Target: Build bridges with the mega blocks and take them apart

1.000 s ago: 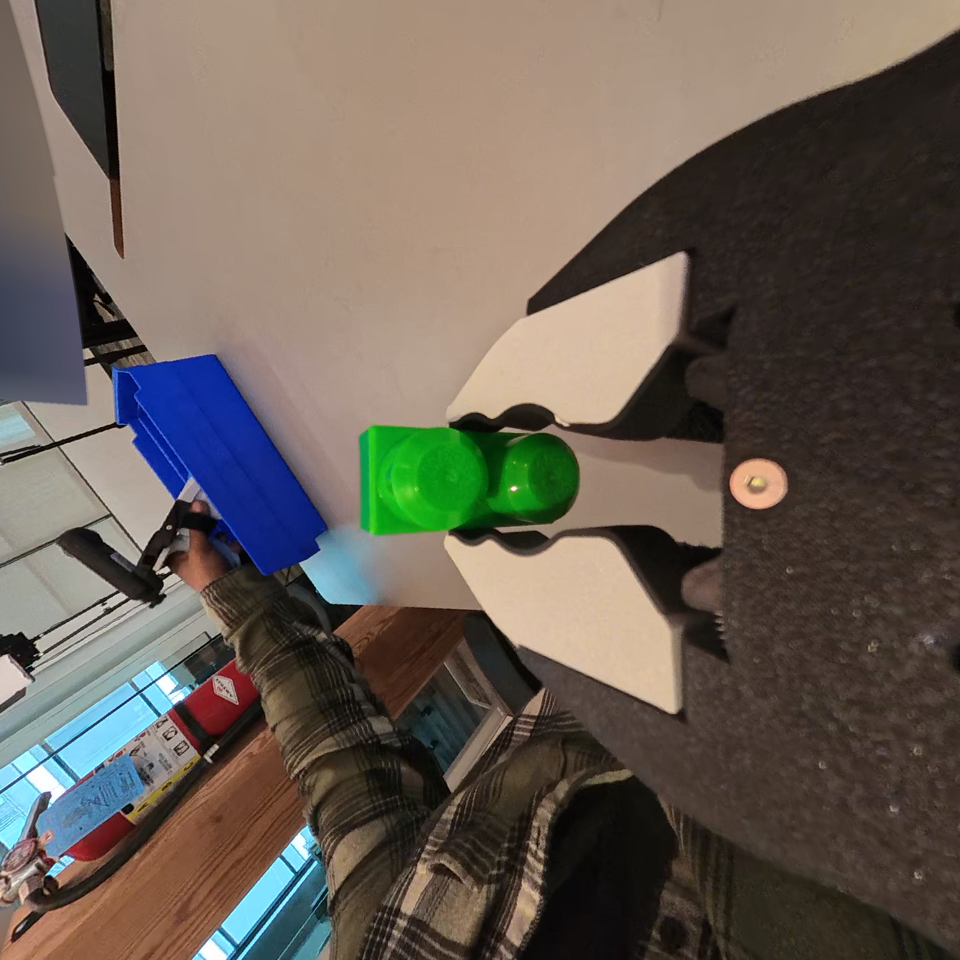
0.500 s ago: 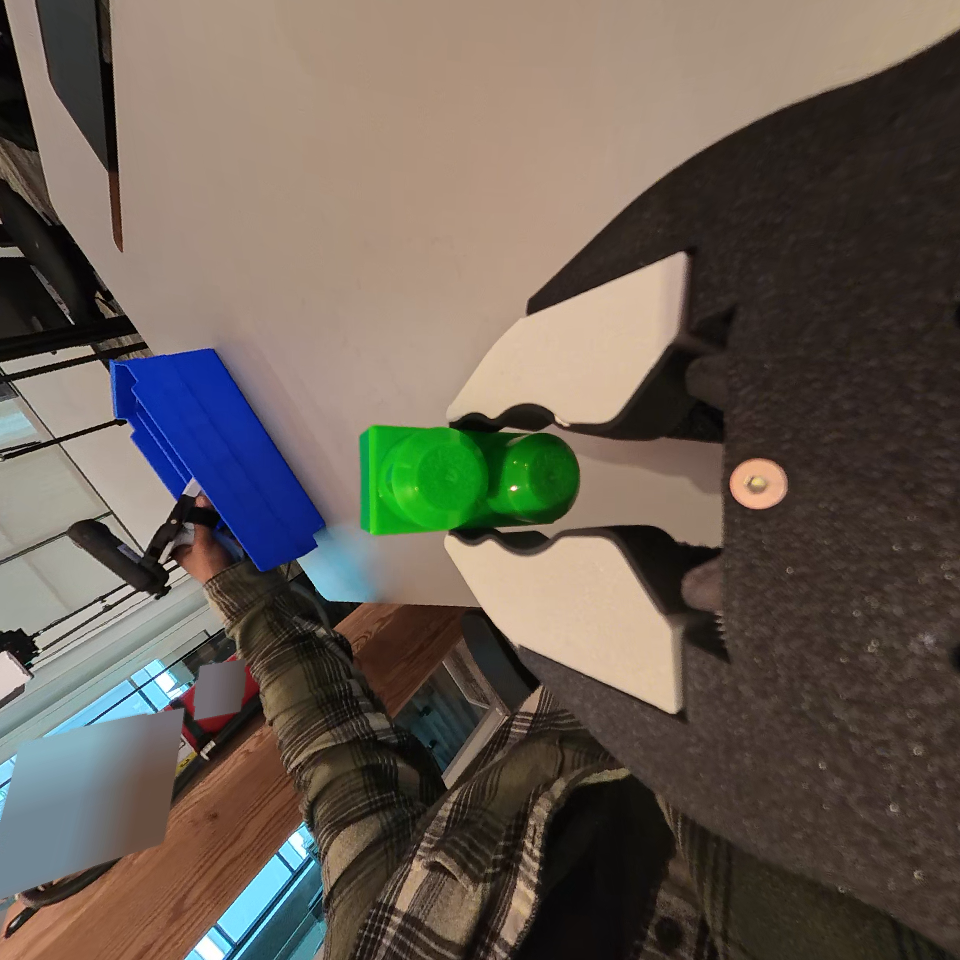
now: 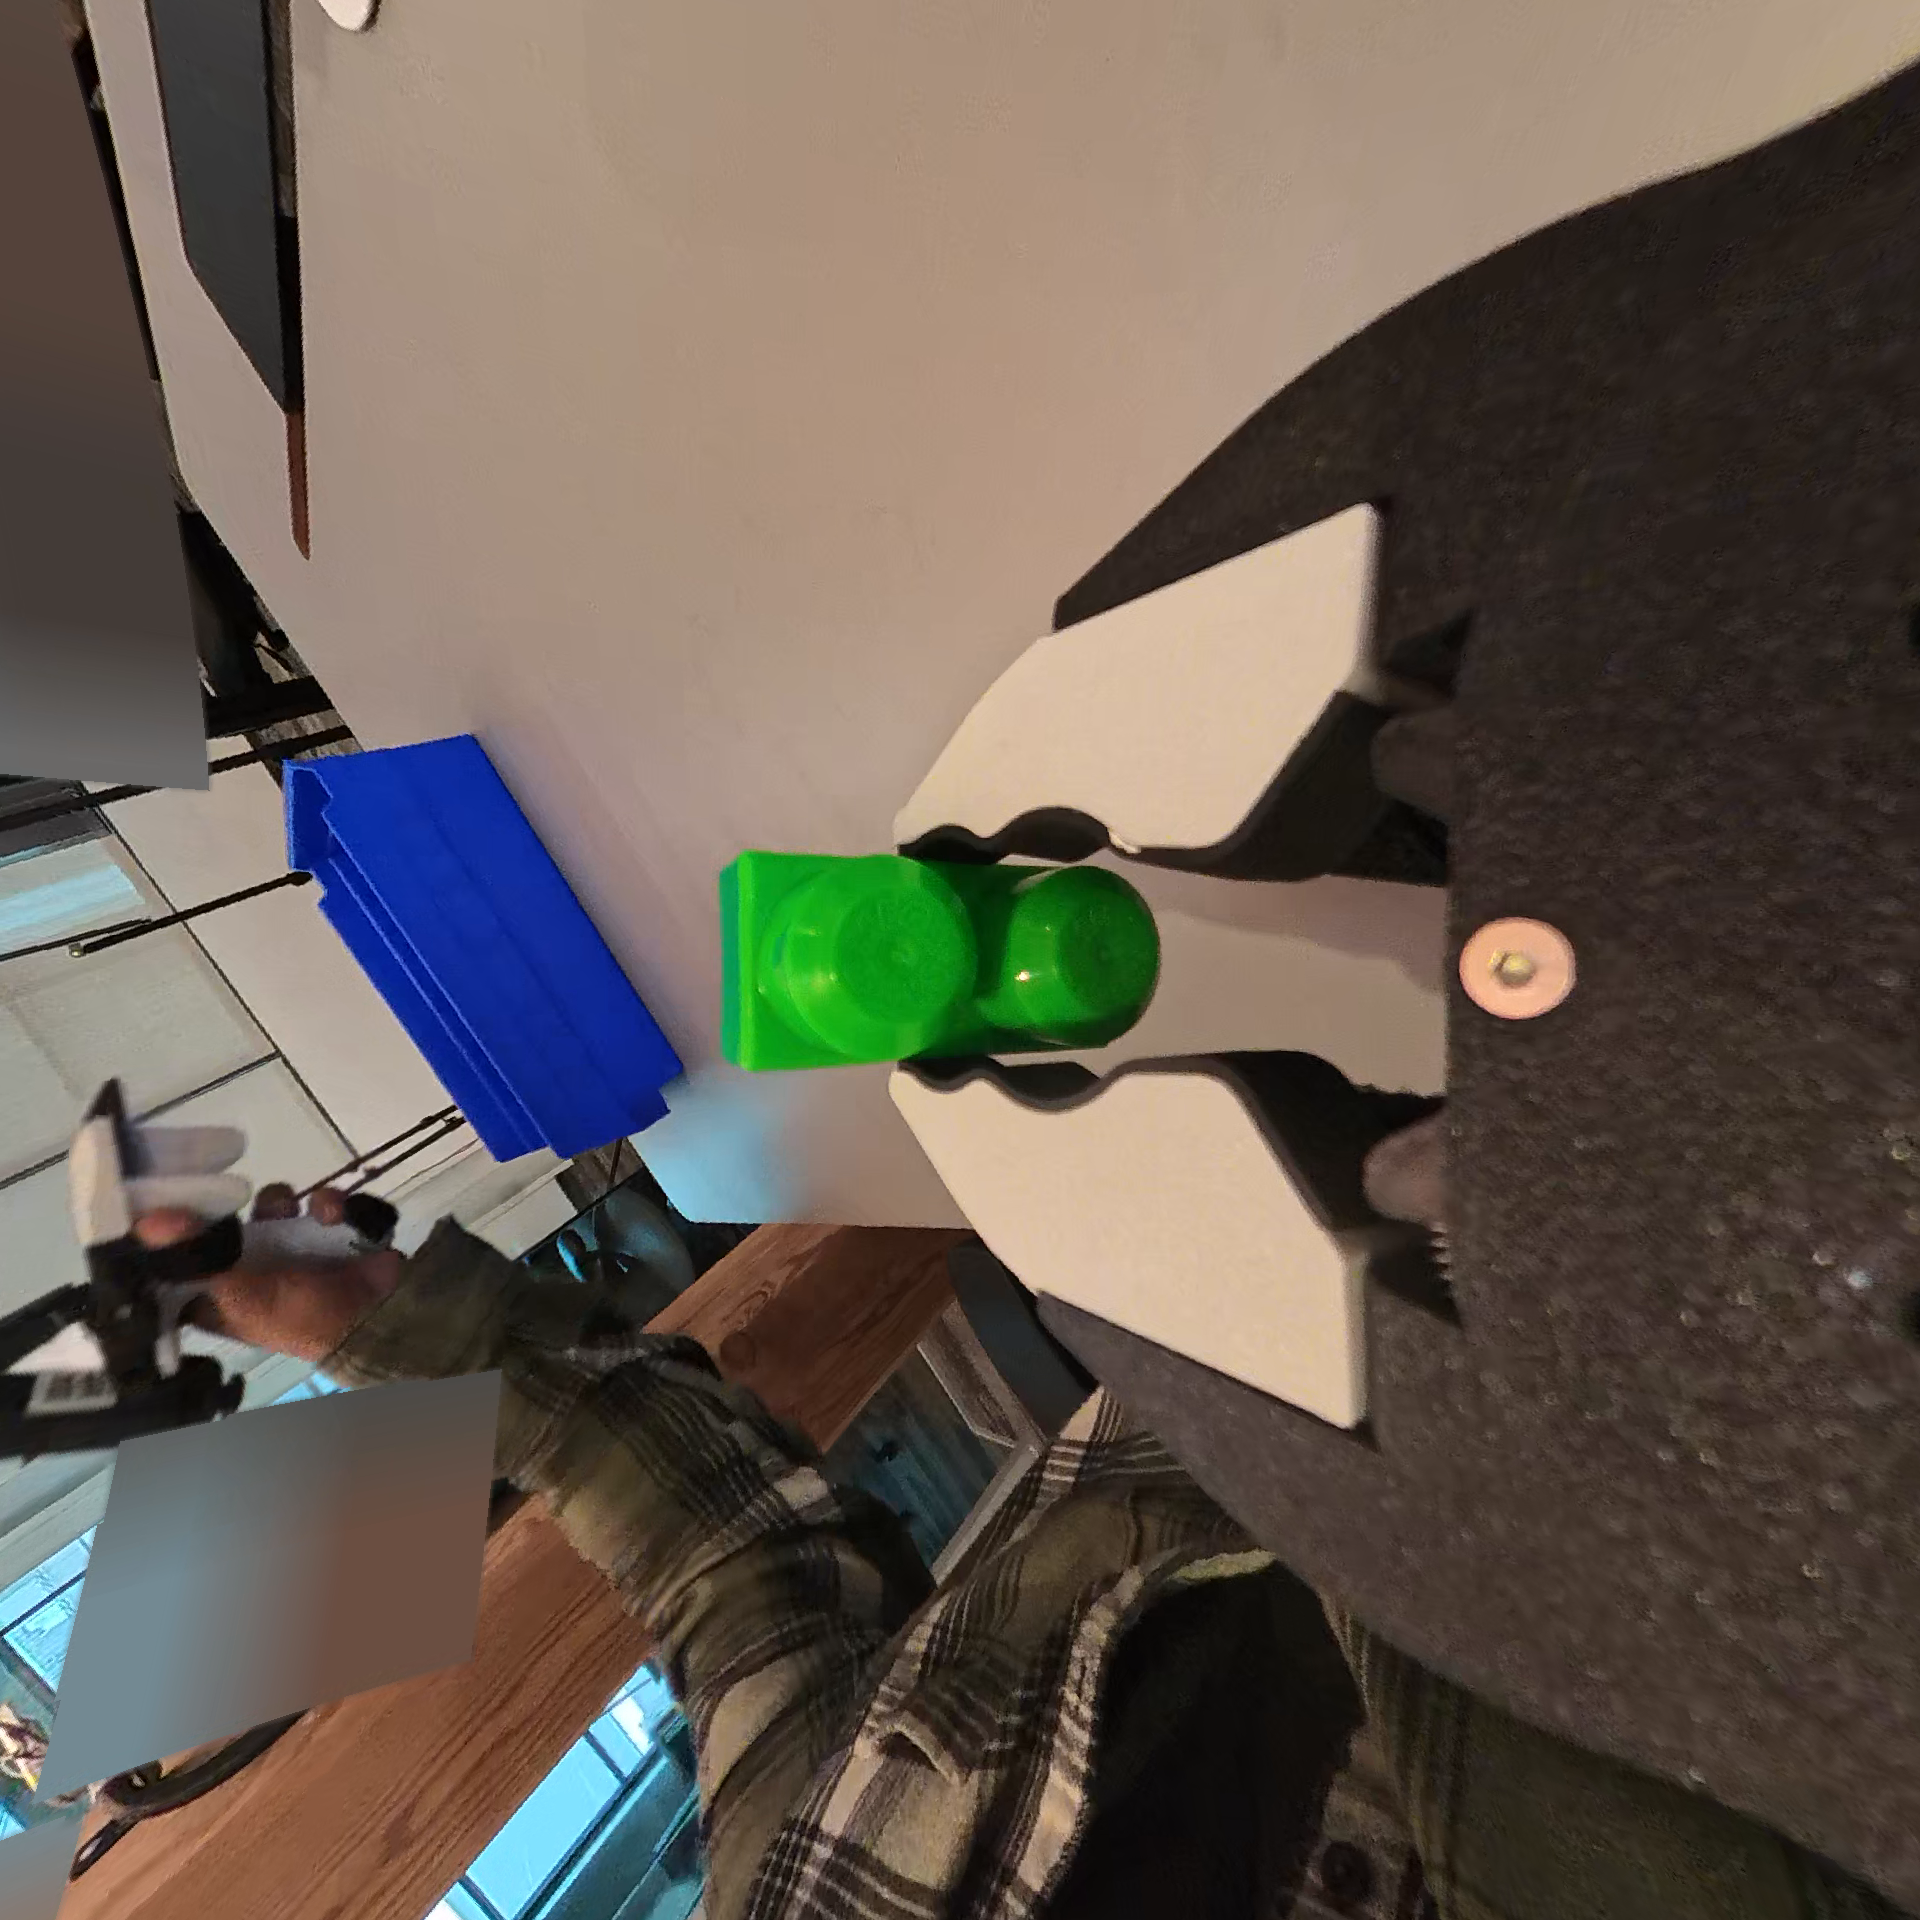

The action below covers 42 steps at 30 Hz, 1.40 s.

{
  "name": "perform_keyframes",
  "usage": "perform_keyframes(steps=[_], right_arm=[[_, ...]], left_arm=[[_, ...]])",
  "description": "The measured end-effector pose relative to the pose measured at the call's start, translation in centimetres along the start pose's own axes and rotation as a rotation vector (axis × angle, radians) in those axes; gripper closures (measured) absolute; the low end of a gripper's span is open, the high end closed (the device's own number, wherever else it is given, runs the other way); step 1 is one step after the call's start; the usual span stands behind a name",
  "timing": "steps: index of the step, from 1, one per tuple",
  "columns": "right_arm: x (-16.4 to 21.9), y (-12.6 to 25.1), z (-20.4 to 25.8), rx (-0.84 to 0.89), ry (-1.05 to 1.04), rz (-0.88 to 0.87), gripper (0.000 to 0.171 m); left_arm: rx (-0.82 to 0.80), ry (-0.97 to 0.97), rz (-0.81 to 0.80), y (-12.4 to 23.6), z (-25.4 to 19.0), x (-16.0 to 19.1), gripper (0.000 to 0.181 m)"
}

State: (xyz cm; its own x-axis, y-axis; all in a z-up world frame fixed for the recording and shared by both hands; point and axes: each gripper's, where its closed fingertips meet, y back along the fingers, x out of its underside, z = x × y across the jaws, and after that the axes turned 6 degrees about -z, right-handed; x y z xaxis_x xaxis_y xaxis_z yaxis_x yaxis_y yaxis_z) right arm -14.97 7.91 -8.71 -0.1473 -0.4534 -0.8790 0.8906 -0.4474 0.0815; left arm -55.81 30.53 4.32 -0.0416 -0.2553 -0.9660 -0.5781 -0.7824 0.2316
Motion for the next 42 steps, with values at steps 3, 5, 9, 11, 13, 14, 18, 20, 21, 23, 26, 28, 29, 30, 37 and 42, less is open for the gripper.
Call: perform_keyframes(steps=[3,5,9,11,13,14,18,20,21,23,26,28,29,30,37,42], right_arm=[[-0.5,-0.2,-0.2,0.001,0.002,-0.009,0.137],[-0.9,-0.4,-0.2,0.002,0.007,-0.017,0.137],[-2.0,-0.6,0.0,-0.001,0.021,-0.039,0.137],[-2.4,-0.7,0.0,0.001,0.025,-0.051,0.137],[-2.7,-0.8,0.1,0.001,0.034,-0.06,0.137],[-2.8,-0.9,0.1,-0.001,0.038,-0.065,0.137],[-2.9,-1.5,0.8,-0.033,0.04,-0.073,0.137],[-2.8,-1.9,1.0,-0.037,0.049,-0.067,0.137],[-2.8,-2.2,1.1,-0.042,0.053,-0.063,0.137],[-2.8,-2.7,1.4,-0.064,0.051,-0.064,0.137],[-2.4,-3.6,1.5,-0.087,0.045,-0.059,0.137],[-2.2,-4.1,1.8,-0.109,0.033,-0.061,0.137],[-2.1,-4.4,1.9,-0.113,0.03,-0.06,0.137],[-2.0,-4.6,2.0,-0.12,0.029,-0.06,0.137],[-1.2,-6.1,2.6,-0.167,0.007,-0.077,0.137],[-0.8,-6.6,2.8,-0.199,0.011,-0.066,0.137]], left_arm=[[0.217,-0.09,-0.05,-1.3,-9.4,-1.1,0.113],[0.353,-0.141,-0.047,-2.3,-15.6,0.1,0.113],[0.62,-0.127,-0.033,-4.8,-25.7,5.2,0.113],[0.747,-0.051,-0.012,-6.2,-29.2,8.3,0.113],[0.888,0.058,0.005,-7.1,-32.1,11.0,0.113],[0.946,0.123,0.018,-7.4,-33.2,12.0,0.114],[1.09,0.284,0.053,-7.7,-35.8,14.0,0.117],[1.12,0.294,0.063,-7.5,-36.8,14.4,0.117],[1.147,0.293,0.073,-7.2,-37.4,14.6,0.116],[1.187,0.265,0.095,-6.7,-38.4,15.1,0.116],[1.204,0.211,0.129,-6.8,-39.5,16.1,0.114],[1.215,0.208,0.135,-6.9,-39.8,16.4,0.114],[1.224,0.214,0.125,-6.9,-39.9,16.4,0.115],[1.236,0.223,0.111,-6.8,-39.9,16.3,0.117],[1.311,0.22,0.067,-5.6,-40.0,16.5,0.143],[1.257,0.154,0.072,-5.3,-39.5,17.1,0.144]])
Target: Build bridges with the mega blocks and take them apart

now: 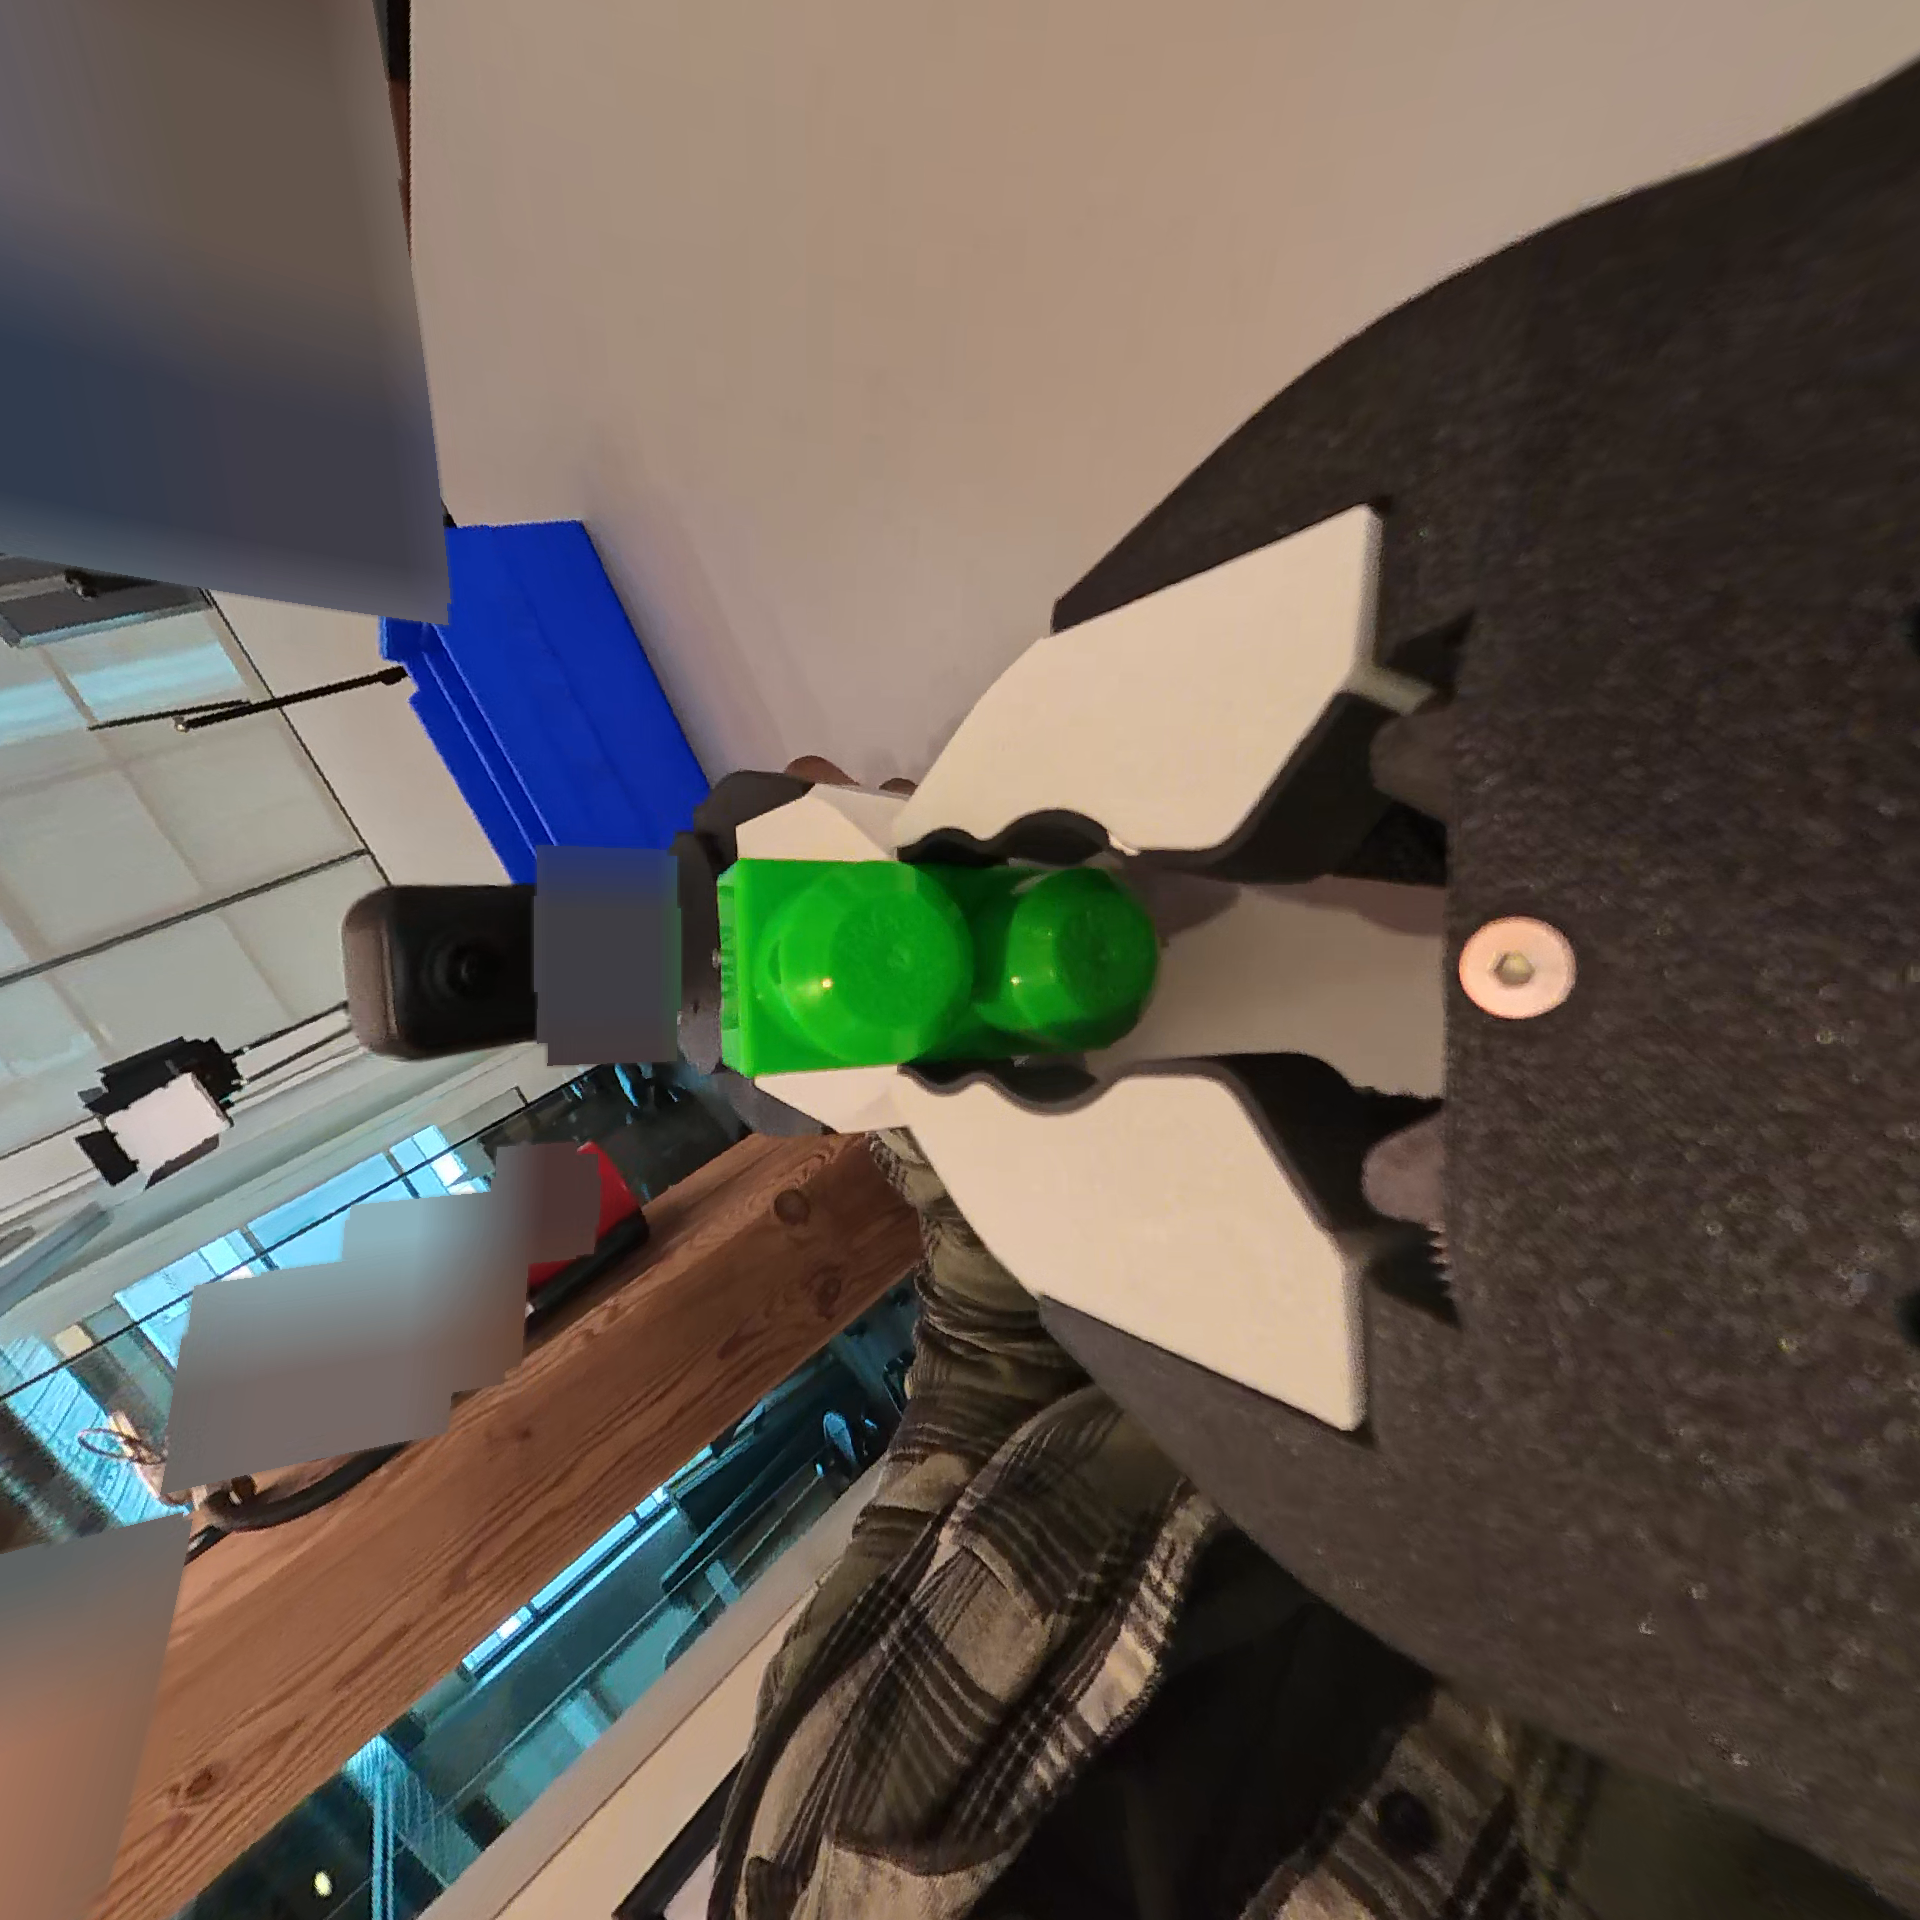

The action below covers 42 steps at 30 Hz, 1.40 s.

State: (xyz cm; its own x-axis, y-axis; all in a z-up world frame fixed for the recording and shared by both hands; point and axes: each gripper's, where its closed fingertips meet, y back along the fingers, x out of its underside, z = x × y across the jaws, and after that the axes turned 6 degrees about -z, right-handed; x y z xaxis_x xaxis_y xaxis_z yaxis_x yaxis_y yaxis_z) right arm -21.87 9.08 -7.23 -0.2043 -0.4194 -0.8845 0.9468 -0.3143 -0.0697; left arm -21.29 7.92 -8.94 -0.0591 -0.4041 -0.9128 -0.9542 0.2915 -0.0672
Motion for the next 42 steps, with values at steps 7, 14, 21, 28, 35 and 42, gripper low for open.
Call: perform_keyframes(steps=[7,14,21,28,35,42], right_arm=[[0.2,0.5,0.5,-0.017,0.056,0.088,0.137],[-2.9,7.4,-1.3,0.118,0.031,-0.054,0.137],[-0.9,7.6,-0.4,0.191,0.046,-0.004,0.136],[0.0,7.3,0.1,0.208,0.059,0.034,0.136],[0.9,6.2,-0.2,0.199,0.053,0.052,0.136],[2.3,6.6,-1.1,0.259,0.055,0.144,0.136]], left_arm=[[-0.02,-0.05,0.012,0.0,-0.4,0.1,0.145],[-0.124,-0.045,-0.091,3.7,1.5,-2.2,0.146],[-0.392,-0.123,-0.176,8.7,1.5,-6.9,0.145],[-1.227,-0.078,-0.014,35.2,0.8,-11.4,0.144],[-1.41,0.324,0.163,46.3,3.8,-1.5,0.143],[-1.428,0.378,0.229,47.5,5.9,0.4,0.135]])
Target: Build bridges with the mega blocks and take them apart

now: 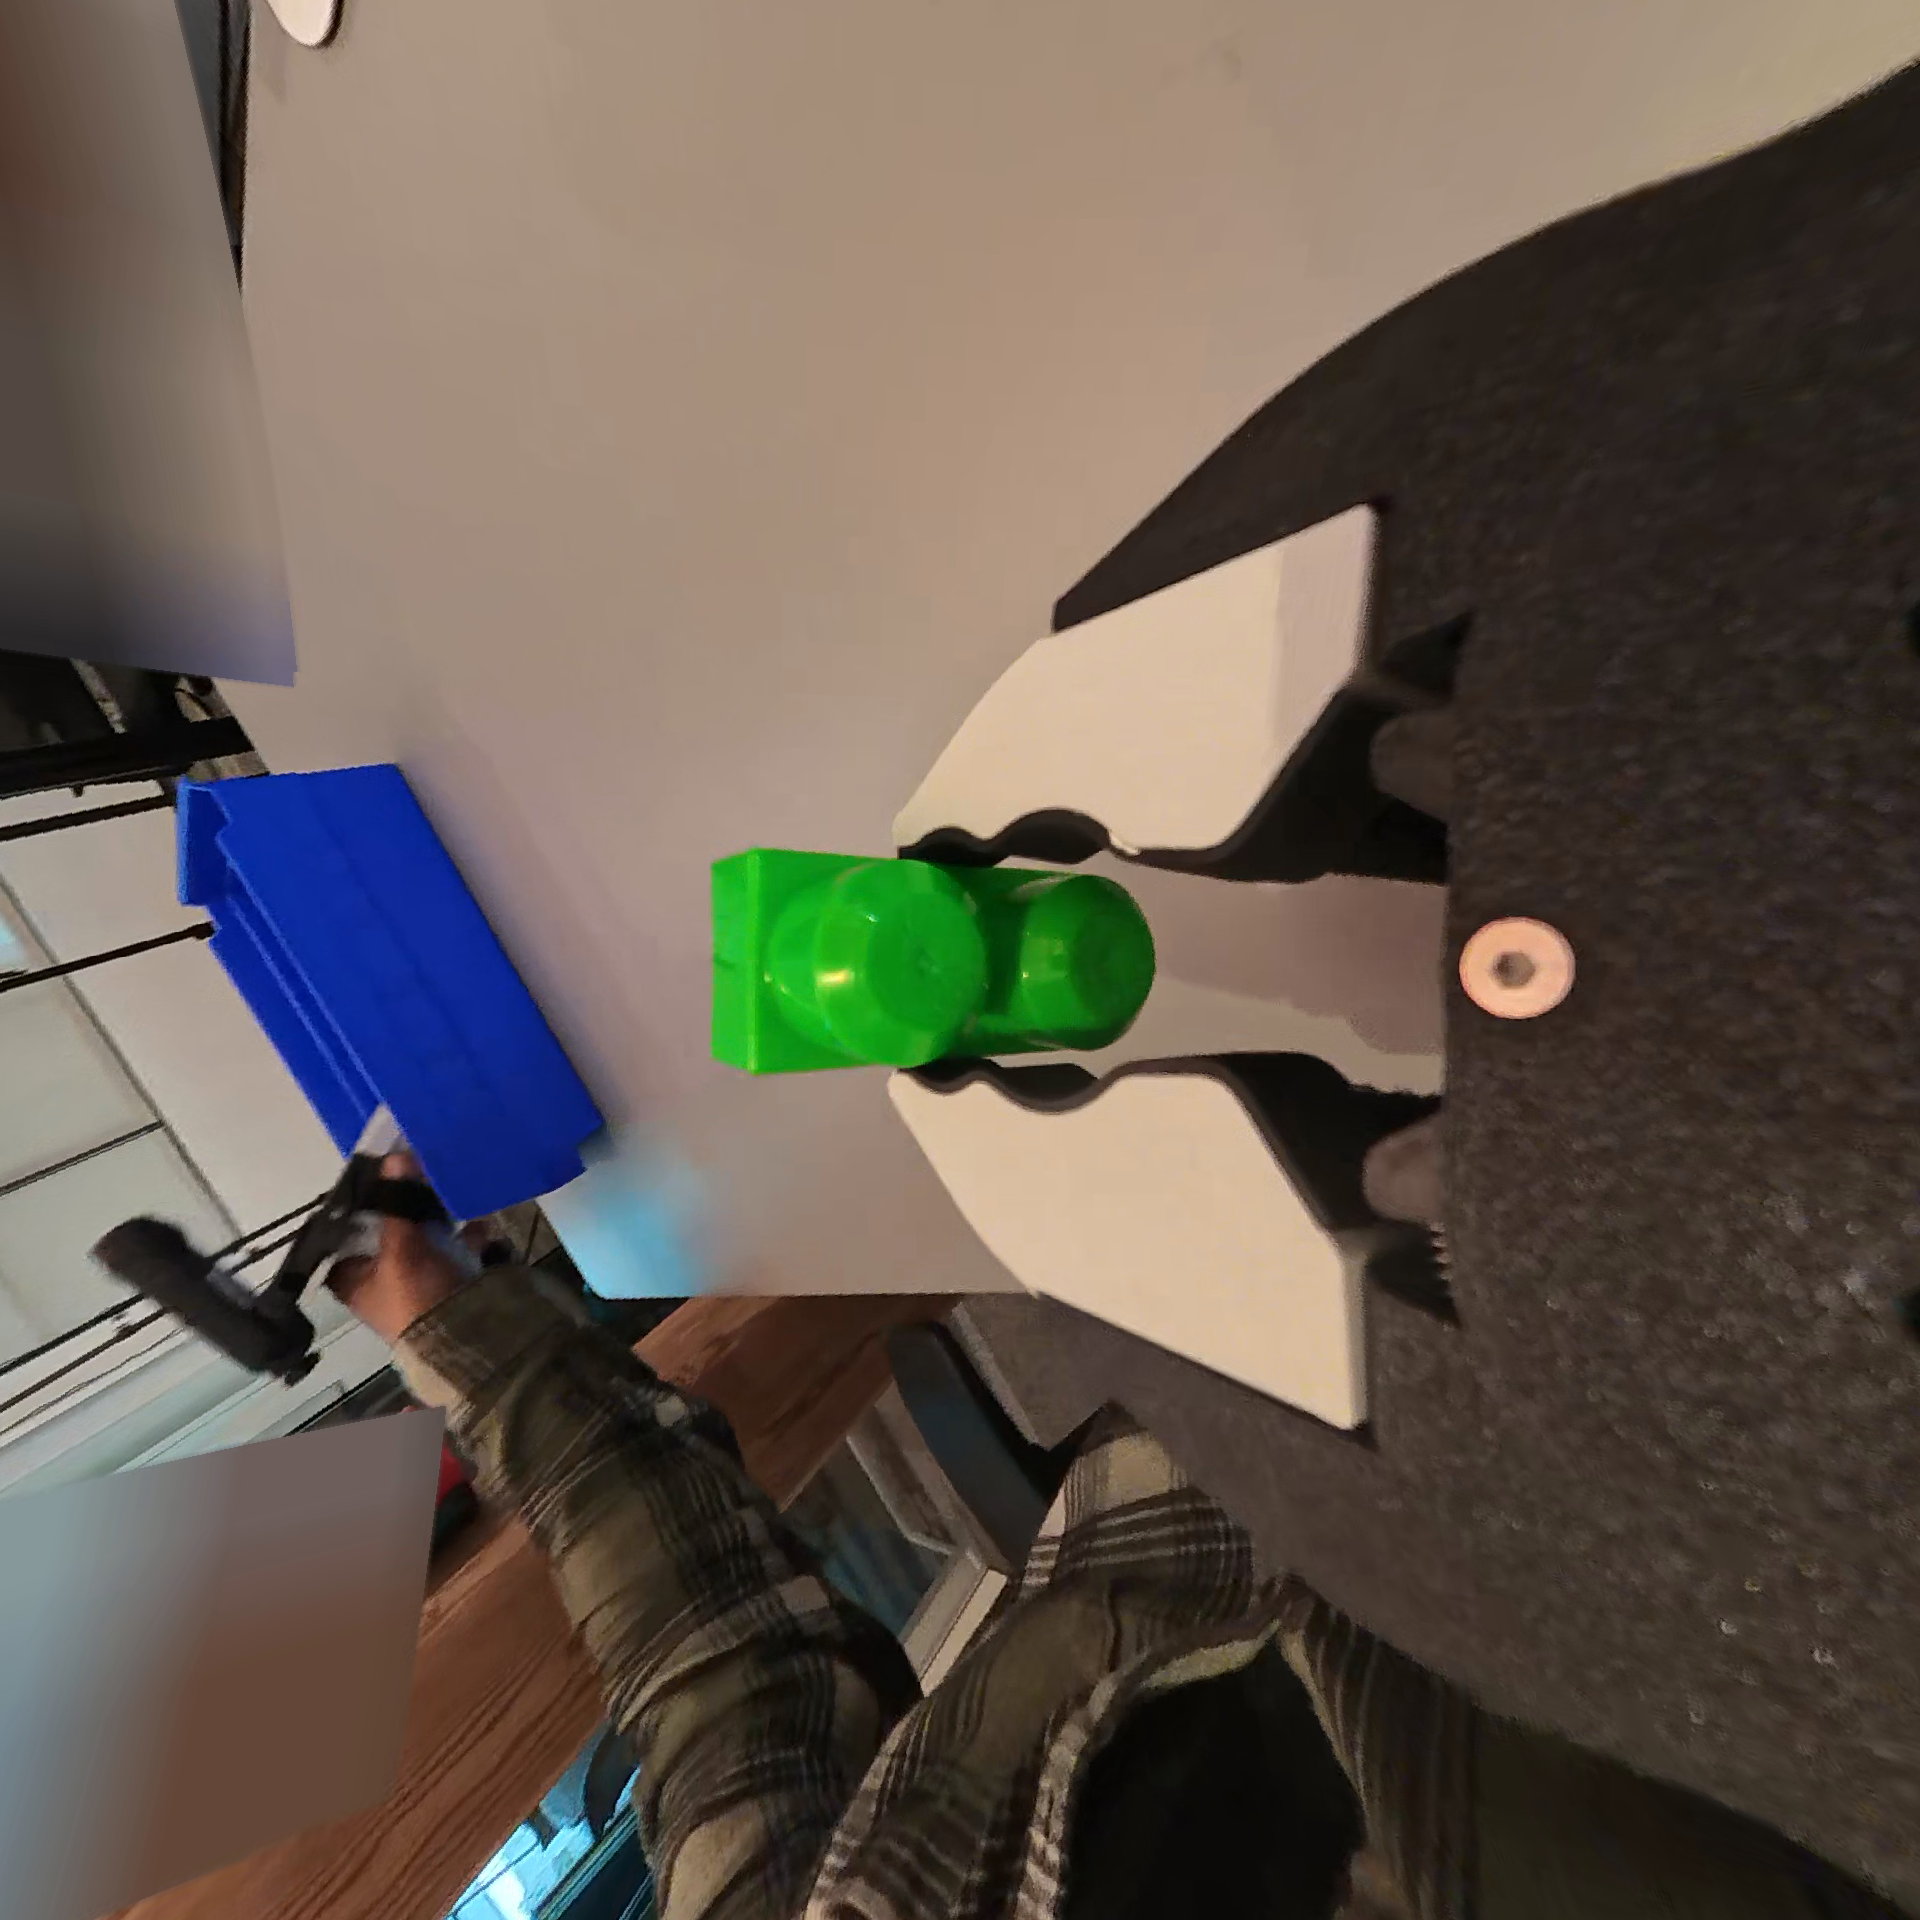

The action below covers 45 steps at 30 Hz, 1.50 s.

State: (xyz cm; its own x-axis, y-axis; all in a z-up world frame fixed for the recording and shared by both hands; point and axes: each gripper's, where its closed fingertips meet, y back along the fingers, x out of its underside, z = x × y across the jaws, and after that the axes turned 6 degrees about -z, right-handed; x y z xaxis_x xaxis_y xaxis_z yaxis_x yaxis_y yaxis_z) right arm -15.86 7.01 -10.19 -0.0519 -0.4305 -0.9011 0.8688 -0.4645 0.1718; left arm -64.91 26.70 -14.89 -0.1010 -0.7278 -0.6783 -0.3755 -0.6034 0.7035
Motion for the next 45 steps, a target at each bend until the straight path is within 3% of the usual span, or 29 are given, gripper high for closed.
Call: perform_keyframes(steps=[5,9,12,15,18,24,28,34,36,38,42,45], right_arm=[[0.8,-0.1,-0.4,0.021,0.033,0.076,0.137],[1.5,-1.4,0.2,-0.007,0.118,0.207,0.136],[1.7,-2.9,1.4,-0.07,0.196,0.31,0.136],[2.0,-4.0,2.6,-0.116,0.254,0.408,0.136],[1.9,-4.4,3.5,-0.144,0.299,0.467,0.136],[2.0,-4.9,4.4,-0.188,0.317,0.522,0.136],[1.9,-5.8,5.1,-0.233,0.309,0.53,0.136],[1.2,-7.0,5.8,-0.296,0.321,0.493,0.136],[0.5,-7.2,5.4,-0.27,0.326,0.444,0.114],[0.1,-6.7,5.2,-0.252,0.294,0.379,0.108],[0.9,-4.7,4.6,-0.223,0.19,0.282,0.102],[1.8,-3.3,4.4,-0.221,0.116,0.243,0.102]], left_arm=[[0.006,-0.101,-0.155,3.3,-3.0,-4.9,0.107],[0.337,-0.417,-0.272,5.6,-18.8,-7.3,0.117],[0.605,-0.677,-0.164,4.2,-32.1,-3.1,0.122],[0.806,-0.84,-0.01,1.9,-40.8,2.6,0.12],[0.895,-0.918,0.057,0.4,-44.4,5.4,0.116],[1.08,-0.856,0.113,0.7,-47.0,6.9,0.123],[1.12,-0.885,0.165,0.9,-47.0,8.2,0.145],[1.078,-0.833,0.112,1.8,-45.6,7.6,0.145],[0.994,-0.79,0.041,2.5,-43.5,5.8,0.145],[0.794,-0.733,-0.072,3.4,-38.5,2.1,0.145],[0.192,-0.519,-0.239,6.7,-19.9,-6.4,0.145],[-0.012,-0.287,-0.182,7.4,-8.1,-7.3,0.145]])
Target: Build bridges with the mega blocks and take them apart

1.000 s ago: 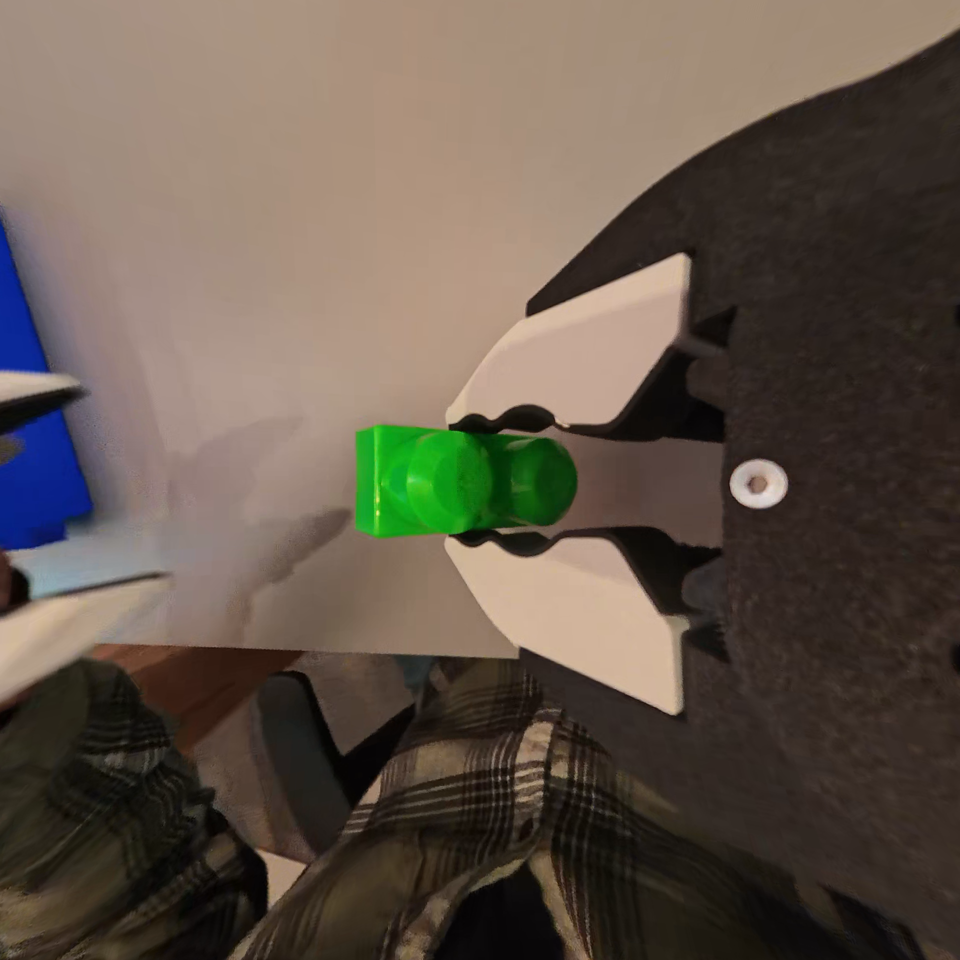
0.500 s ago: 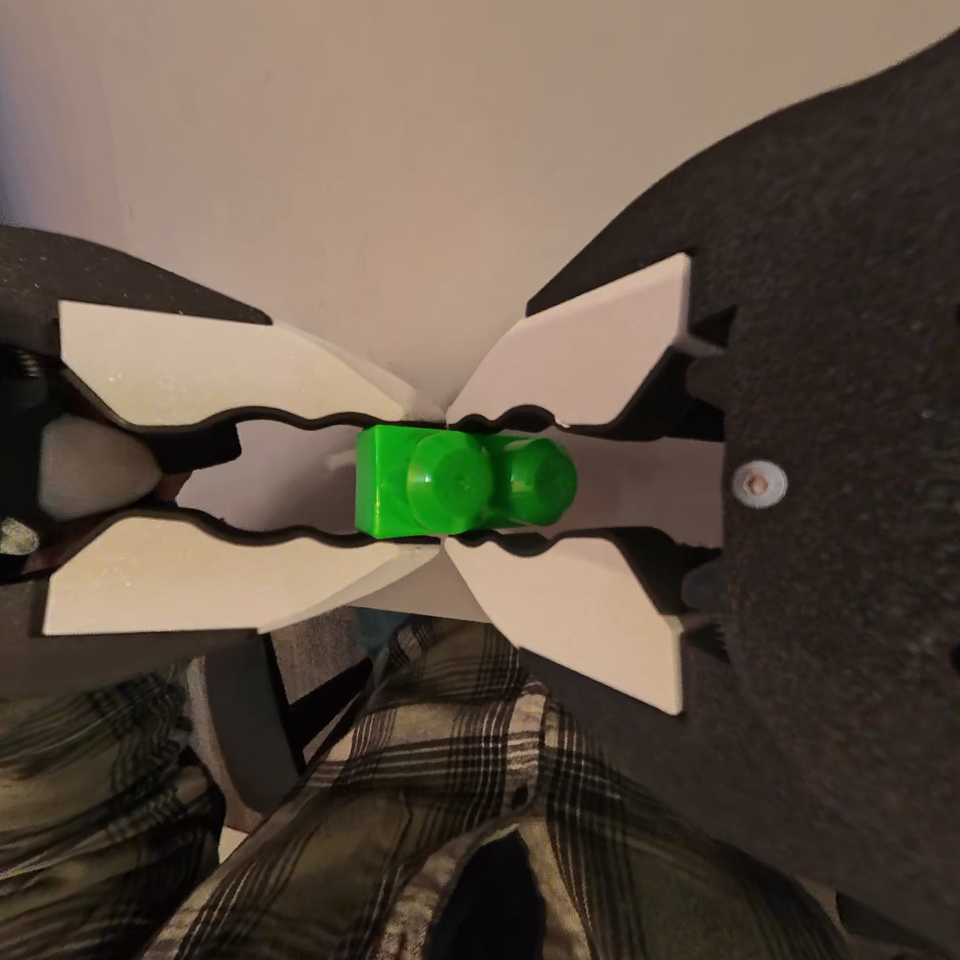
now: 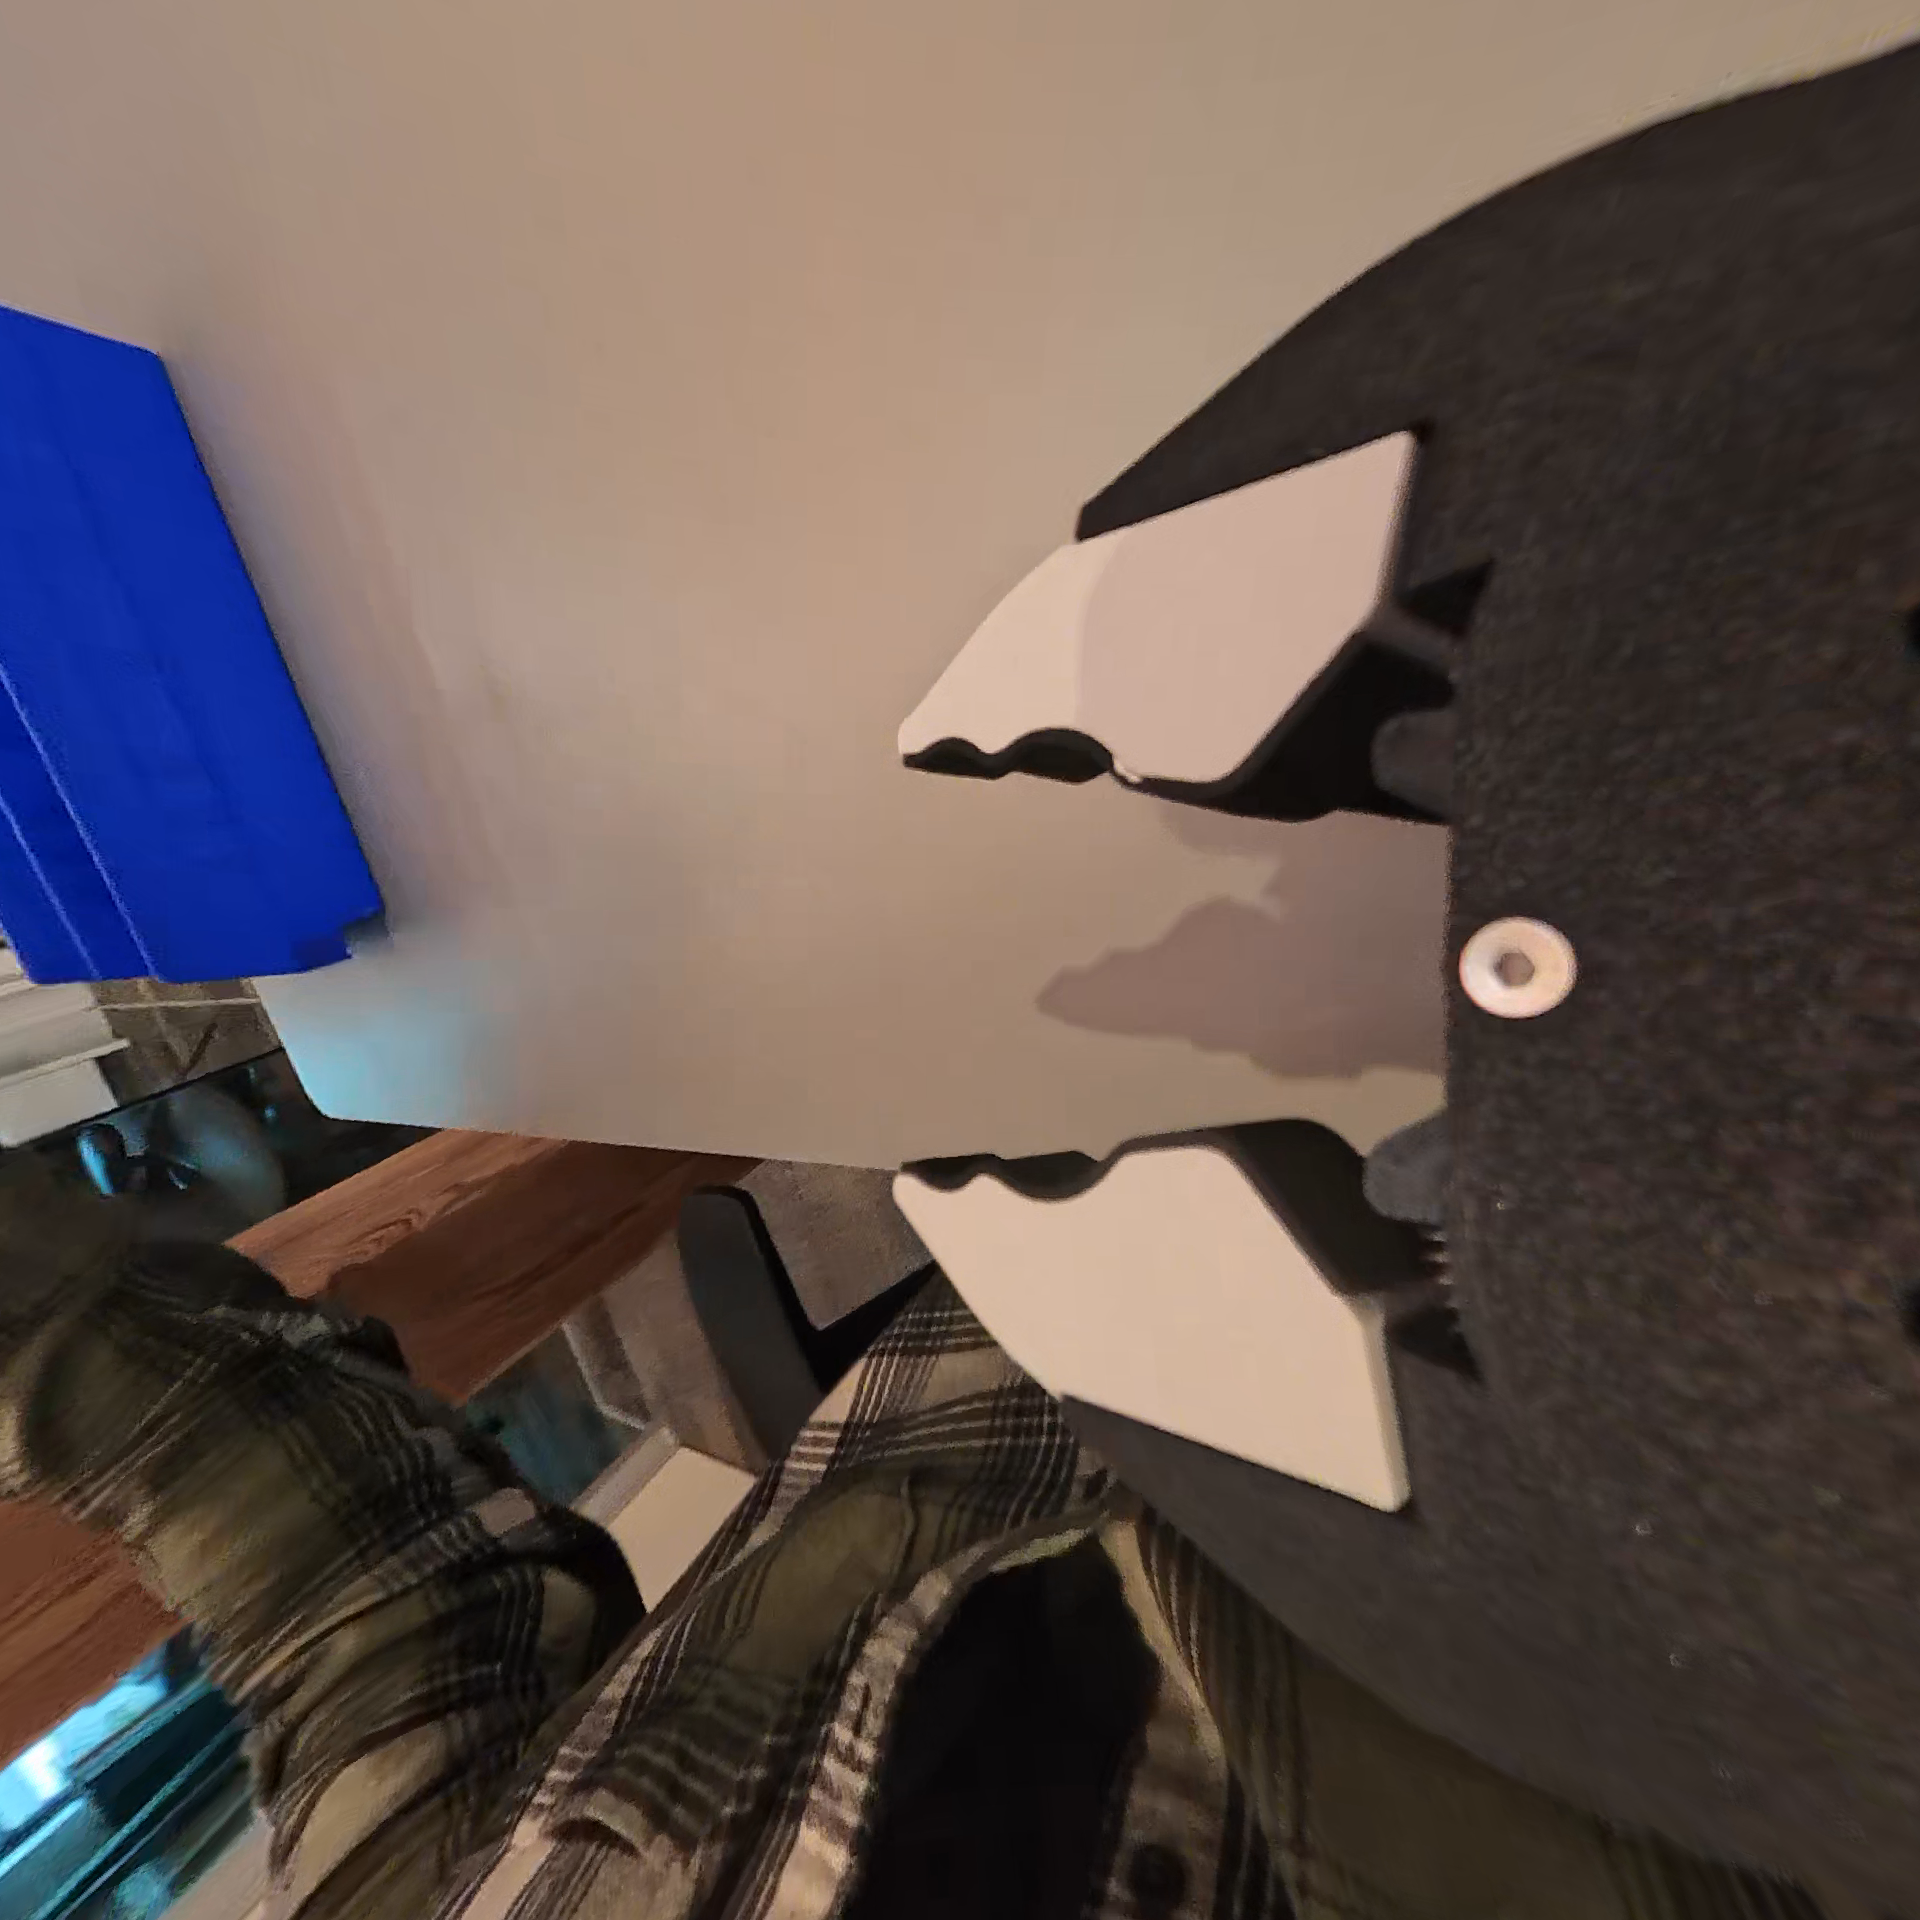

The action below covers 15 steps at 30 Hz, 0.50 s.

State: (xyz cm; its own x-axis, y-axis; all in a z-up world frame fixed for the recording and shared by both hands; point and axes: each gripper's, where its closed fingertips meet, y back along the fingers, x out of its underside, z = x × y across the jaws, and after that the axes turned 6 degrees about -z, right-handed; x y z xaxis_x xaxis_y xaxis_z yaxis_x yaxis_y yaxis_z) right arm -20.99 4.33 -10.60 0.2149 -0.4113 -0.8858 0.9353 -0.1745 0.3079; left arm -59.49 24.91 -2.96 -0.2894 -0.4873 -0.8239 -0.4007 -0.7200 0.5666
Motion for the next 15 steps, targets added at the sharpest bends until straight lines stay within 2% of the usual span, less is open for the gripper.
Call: perform_keyframes(steps=[3,9,12,15], right_arm=[[0.5,0.8,-0.1,0.017,-0.038,-0.034,0.1],[1.2,2.4,-1.1,0.093,-0.062,-0.031,0.094],[1.6,3.3,-1.4,0.142,-0.05,-0.008,0.089],[2.0,4.6,-1.4,0.189,-0.04,0.008,0.085]], left_arm=[[0.06,0.159,0.063,-1.4,2.9,3.1,0.145],[0.047,0.182,0.186,-5.3,3.8,7.8,0.145],[0.053,0.196,0.206,-6.2,3.8,8.7,0.144],[0.043,0.201,0.16,-6.0,4.2,7.7,0.139]])
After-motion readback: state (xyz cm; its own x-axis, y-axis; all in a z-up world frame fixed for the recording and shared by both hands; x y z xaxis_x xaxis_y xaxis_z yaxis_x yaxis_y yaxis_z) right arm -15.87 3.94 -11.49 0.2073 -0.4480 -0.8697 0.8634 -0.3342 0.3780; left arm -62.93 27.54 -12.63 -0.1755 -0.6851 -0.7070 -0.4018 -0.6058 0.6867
